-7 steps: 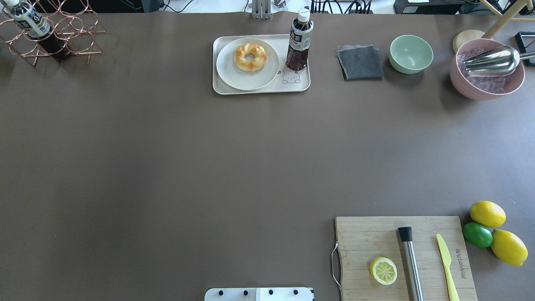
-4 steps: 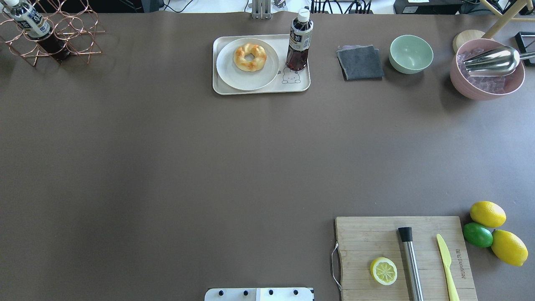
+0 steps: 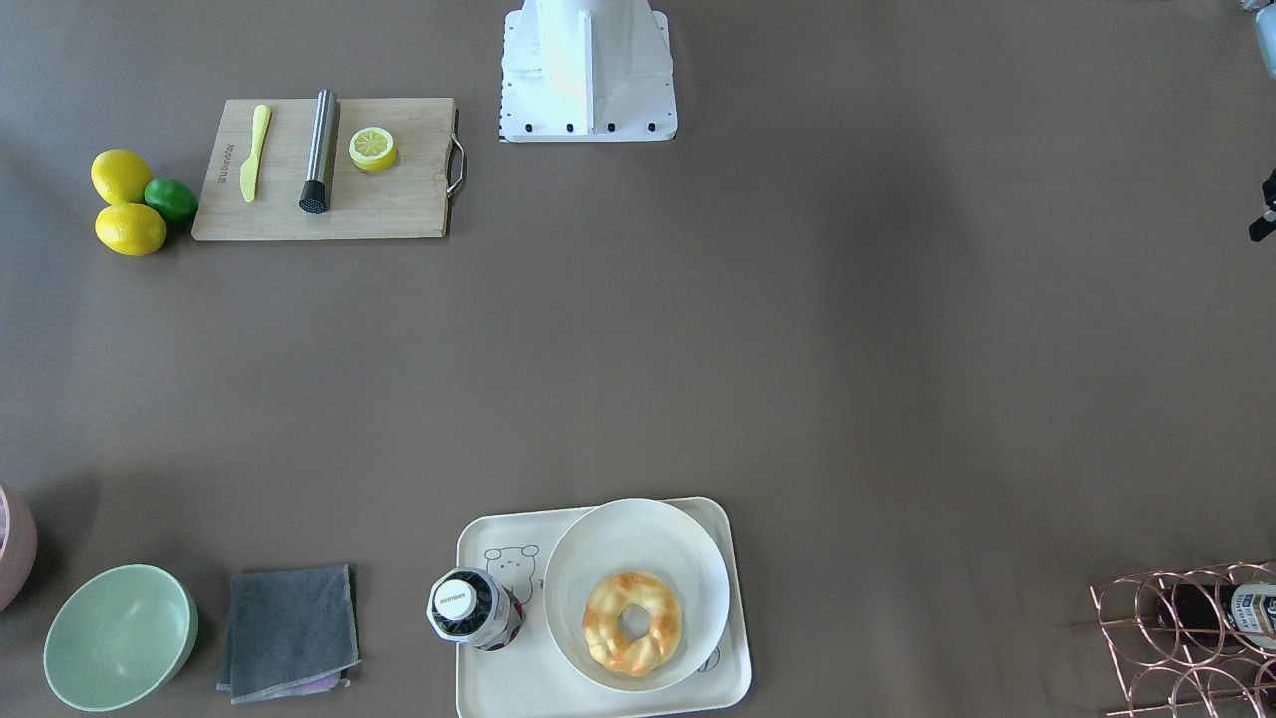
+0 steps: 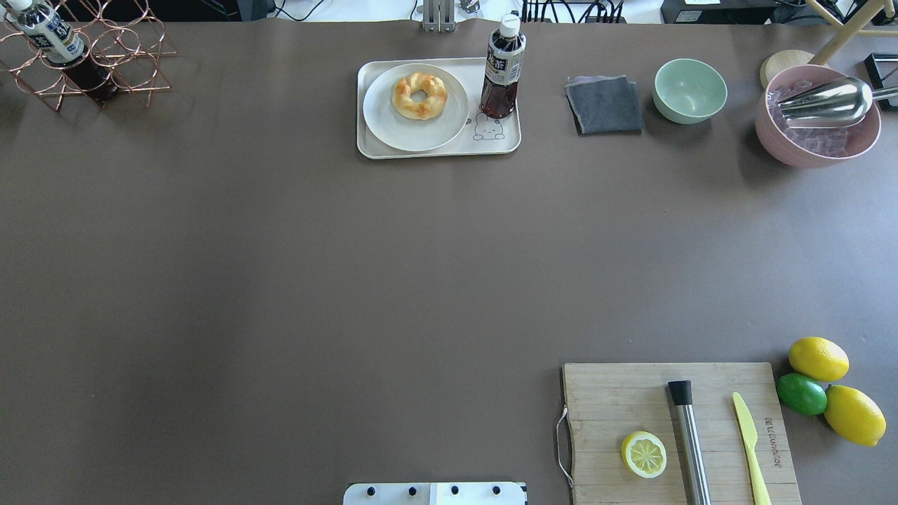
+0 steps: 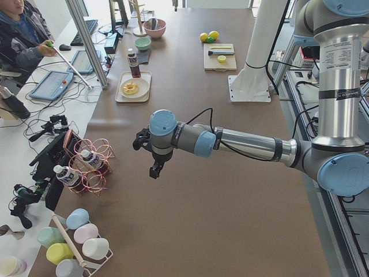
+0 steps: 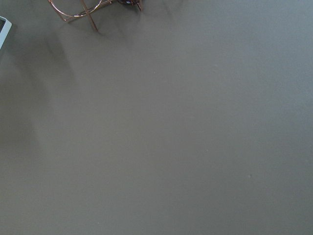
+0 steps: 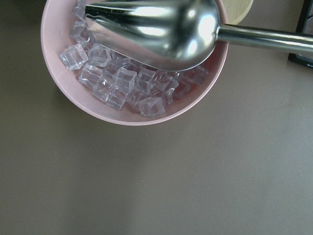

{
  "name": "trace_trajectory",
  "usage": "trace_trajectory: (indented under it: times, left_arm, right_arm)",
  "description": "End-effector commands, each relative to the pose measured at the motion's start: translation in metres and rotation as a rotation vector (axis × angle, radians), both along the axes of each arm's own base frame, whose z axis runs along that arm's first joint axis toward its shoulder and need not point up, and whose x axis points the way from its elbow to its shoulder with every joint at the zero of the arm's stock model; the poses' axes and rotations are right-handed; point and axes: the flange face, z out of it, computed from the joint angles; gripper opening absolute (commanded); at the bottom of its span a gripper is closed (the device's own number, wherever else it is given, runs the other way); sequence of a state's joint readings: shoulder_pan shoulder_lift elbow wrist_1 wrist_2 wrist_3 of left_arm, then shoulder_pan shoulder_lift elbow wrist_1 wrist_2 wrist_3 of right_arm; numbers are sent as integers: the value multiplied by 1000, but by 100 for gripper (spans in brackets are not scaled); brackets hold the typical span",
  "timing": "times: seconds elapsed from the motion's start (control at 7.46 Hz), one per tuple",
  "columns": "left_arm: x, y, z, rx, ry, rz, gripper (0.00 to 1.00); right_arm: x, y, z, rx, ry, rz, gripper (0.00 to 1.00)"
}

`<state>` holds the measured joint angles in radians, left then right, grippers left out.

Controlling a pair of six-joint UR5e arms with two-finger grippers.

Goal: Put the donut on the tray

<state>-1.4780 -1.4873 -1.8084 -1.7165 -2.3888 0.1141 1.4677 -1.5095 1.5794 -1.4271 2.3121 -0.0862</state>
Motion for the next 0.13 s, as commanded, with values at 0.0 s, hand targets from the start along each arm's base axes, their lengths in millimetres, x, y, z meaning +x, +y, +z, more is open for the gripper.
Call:
trace_trajectory:
  times: [0.0]
  left_arm:
    - [0,0,2,-7,-1,-6,97]
  right_arm:
    - [2,-4,-5,6,-15,3,100]
